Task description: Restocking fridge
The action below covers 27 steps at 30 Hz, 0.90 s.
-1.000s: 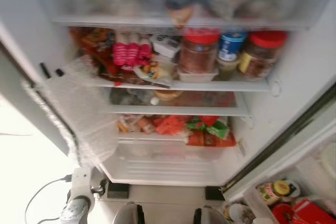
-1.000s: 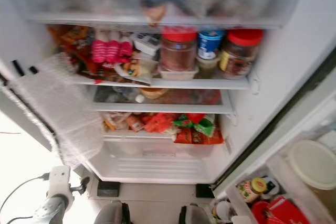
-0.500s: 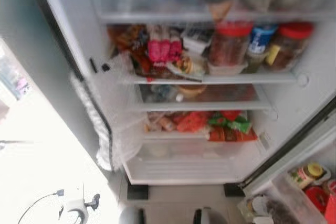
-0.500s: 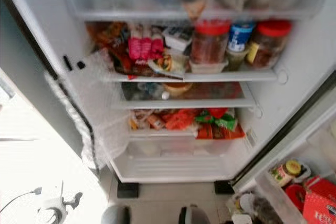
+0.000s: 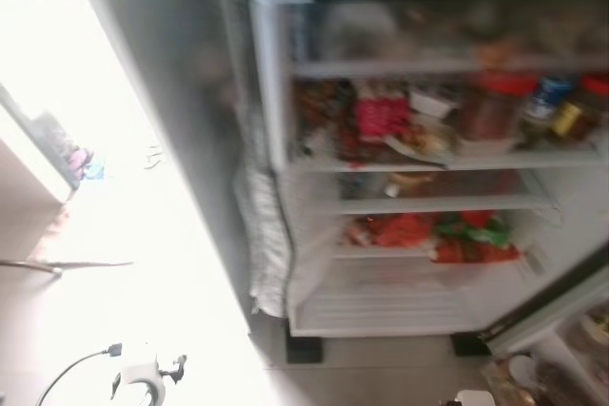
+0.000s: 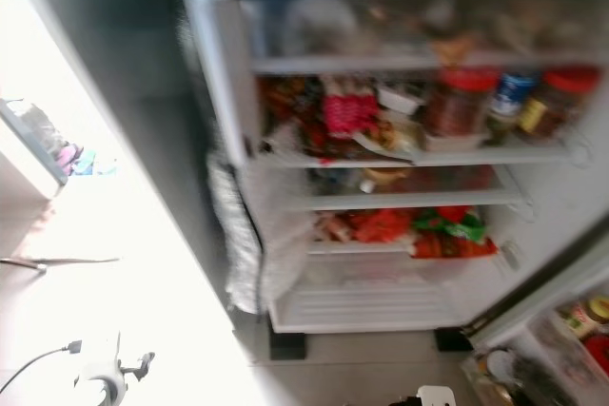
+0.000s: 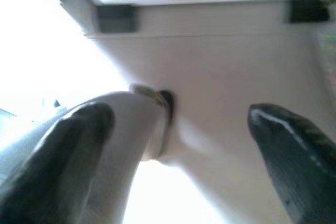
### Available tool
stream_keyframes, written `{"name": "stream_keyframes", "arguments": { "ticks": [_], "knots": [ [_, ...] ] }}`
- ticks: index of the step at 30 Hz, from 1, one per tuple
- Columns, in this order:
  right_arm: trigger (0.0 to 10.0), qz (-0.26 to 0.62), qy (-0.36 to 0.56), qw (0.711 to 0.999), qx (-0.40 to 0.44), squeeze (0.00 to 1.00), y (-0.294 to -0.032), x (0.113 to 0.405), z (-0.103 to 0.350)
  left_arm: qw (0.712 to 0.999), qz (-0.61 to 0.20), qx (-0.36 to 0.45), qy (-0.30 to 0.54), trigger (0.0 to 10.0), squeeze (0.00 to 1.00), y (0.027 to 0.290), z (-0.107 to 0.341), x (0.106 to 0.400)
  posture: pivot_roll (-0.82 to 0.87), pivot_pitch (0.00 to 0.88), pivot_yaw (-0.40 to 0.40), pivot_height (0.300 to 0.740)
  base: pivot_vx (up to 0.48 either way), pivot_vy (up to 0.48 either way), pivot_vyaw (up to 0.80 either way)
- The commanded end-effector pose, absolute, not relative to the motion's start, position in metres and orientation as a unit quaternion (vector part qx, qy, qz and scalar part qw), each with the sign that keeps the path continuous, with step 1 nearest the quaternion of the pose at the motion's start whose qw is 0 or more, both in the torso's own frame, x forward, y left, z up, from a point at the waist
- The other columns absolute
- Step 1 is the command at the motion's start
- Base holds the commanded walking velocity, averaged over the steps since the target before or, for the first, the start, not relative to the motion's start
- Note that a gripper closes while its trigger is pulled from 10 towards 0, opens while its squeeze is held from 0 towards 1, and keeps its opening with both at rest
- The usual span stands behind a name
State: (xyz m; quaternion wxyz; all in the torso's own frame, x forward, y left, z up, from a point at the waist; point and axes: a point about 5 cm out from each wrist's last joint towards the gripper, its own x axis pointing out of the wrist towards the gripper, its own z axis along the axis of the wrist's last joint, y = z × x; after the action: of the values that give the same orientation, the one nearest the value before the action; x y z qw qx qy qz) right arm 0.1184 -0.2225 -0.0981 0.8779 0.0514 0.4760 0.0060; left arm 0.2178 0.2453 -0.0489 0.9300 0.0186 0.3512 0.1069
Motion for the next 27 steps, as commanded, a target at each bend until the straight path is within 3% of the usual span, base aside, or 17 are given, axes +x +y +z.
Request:
{"name": "stream_keyframes", "arguments": {
  "ticks": [1,13,19,27],
  "knots": [
    [10.0,0.009,0.472,0.879,0.059,0.00,-0.218,0.121,-0.098,0.919,0.108,0.032,0.377,10.0,0.00,0.251,-0.055,0.206,0.05,0.081,0.031,0.740,0.000,0.405,0.00],
    [10.0,0.019,0.473,0.879,0.058,0.00,-0.217,0.130,-0.096,0.915,0.114,0.028,0.385,10.0,0.00,0.251,-0.054,0.209,0.05,0.034,0.018,0.740,0.000,0.405,0.00],
    [10.0,0.006,0.470,0.881,0.048,0.00,-0.219,0.136,-0.094,0.910,0.111,0.038,0.397,10.0,0.00,0.251,-0.057,0.206,0.02,0.000,0.017,0.740,0.000,0.000,0.00],
    [10.0,-0.014,0.471,0.881,0.045,0.00,-0.226,0.135,-0.094,0.899,0.115,0.031,0.420,10.0,0.00,0.246,-0.066,0.193,0.05,0.000,-0.041,0.740,0.000,0.000,0.00]
  ]
}}
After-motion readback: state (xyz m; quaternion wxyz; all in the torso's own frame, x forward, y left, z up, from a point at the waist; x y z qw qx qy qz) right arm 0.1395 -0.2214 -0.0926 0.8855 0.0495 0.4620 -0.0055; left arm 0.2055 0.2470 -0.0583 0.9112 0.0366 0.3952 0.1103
